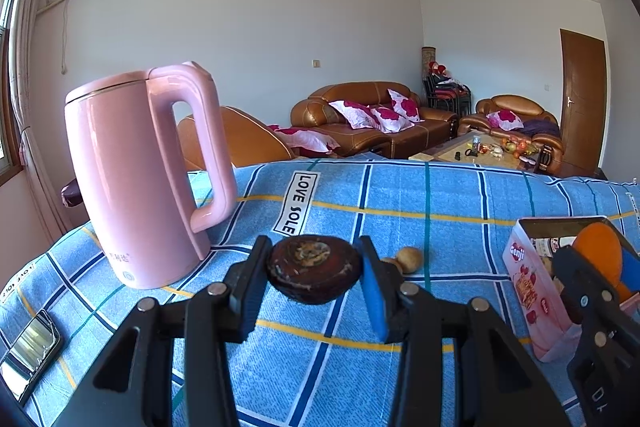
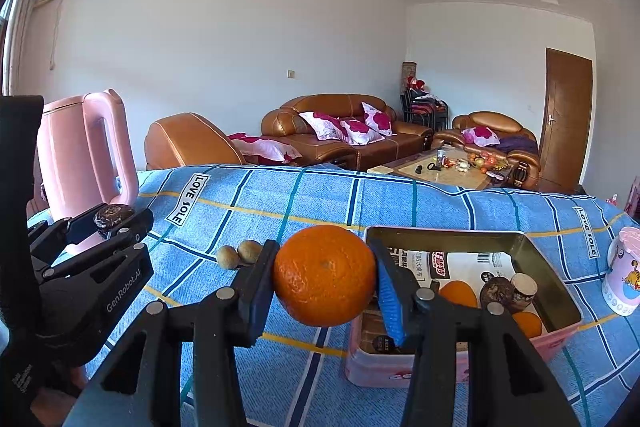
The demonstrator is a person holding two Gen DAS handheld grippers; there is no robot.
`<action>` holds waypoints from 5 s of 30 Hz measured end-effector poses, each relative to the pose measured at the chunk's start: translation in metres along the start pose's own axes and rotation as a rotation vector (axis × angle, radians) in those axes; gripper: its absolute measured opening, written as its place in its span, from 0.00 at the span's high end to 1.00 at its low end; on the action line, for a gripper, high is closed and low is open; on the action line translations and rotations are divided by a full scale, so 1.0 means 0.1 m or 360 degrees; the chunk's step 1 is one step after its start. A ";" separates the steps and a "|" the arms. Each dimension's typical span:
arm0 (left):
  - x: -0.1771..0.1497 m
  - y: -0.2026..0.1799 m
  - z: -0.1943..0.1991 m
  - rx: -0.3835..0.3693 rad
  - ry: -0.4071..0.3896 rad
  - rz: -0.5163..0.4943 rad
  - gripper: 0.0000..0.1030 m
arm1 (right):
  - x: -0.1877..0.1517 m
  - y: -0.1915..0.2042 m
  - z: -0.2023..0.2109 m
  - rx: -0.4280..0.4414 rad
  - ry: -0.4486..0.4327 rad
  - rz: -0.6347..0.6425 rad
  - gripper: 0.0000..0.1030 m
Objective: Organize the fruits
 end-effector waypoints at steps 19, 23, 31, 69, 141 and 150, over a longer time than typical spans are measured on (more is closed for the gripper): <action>0.01 -0.31 0.15 -0.0062 0.0008 -0.0033 0.56 | -0.02 -0.25 0.16 -0.0046 0.0004 -0.0014 0.53; 0.03 -0.41 0.17 -0.0076 0.0002 -0.0047 0.57 | -0.02 -0.34 0.19 -0.0057 -0.0001 -0.0012 0.53; 0.05 -0.60 0.23 -0.0116 -0.0009 -0.0067 0.56 | -0.02 -0.54 0.25 -0.0089 -0.0014 -0.0002 0.53; 0.31 -1.87 0.25 -0.0558 -0.0037 -0.0179 0.56 | 0.18 -1.79 0.18 -0.0450 -0.0045 -0.0106 0.53; 0.28 -1.98 0.43 -0.0458 -0.0116 -0.0240 0.00 | 0.23 -1.98 0.38 -0.0487 -0.0271 -0.0296 0.17; 0.25 -1.91 0.48 -0.0463 -0.0119 -0.0227 0.00 | 0.18 -1.87 0.50 -0.0512 -0.0292 -0.0251 0.17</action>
Point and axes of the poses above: each gripper's, at about its wrist camera, not at the fingertips, and z roughly against the way its jaws point, y to its left, x to its top, the point moved 4 cm from there along -z, roughly the way its jaws point, and after that the axes turned 7 degrees about -z, right-handed, at the moved point
